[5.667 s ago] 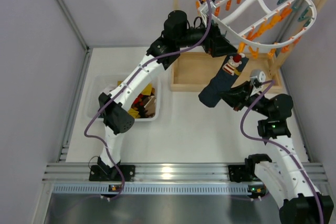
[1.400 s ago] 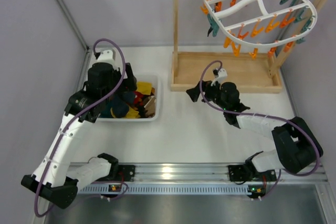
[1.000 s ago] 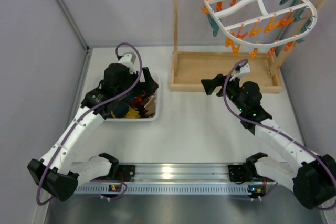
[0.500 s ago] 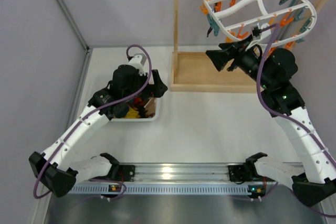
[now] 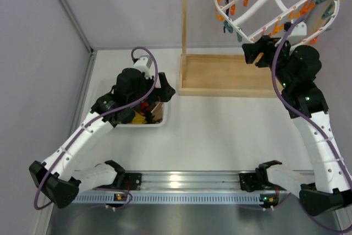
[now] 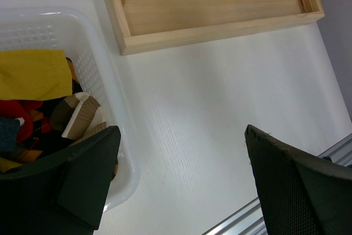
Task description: Remove the socks clipped to the hanger
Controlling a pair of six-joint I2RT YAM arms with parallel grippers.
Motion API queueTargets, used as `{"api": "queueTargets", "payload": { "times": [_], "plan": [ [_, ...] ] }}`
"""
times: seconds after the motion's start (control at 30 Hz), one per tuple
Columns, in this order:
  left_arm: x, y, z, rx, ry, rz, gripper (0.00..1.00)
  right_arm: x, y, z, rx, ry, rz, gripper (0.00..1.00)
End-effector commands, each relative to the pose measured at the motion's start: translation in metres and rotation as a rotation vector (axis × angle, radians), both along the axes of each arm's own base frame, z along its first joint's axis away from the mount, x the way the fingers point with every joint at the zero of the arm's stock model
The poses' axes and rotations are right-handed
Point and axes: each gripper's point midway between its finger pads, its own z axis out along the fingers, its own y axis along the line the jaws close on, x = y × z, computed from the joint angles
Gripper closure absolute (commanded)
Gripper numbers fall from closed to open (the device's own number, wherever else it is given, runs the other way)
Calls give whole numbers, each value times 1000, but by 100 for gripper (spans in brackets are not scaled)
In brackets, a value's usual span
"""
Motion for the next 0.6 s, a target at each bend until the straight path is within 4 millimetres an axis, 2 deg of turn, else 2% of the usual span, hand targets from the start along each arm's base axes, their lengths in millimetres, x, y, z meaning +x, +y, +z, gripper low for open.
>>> {"api": "queueTargets", "payload": {
  "times": [0.0,0.13,0.2,0.23,0.37,0.57],
  "plan": [
    [6,-7,13,-27,-46,-15,2,-12,-39,18,-6,-45,-124,35],
    [8,-14,13,-27,-46,-30,2,-11,-74,14,-29,-31,-216,33],
    [6,-21,13,-22,-51,-54,2,-10,-82,12,-32,-23,-221,33],
    [5,-25,17,-24,-61,-65,2,-6,-99,9,-34,-14,-260,33],
    [-5,-48,21,-10,-83,-129,2,5,-116,3,-50,10,-266,32],
    [-8,-65,20,13,-103,-137,2,20,-152,6,-81,18,-356,30]
  ]
}}
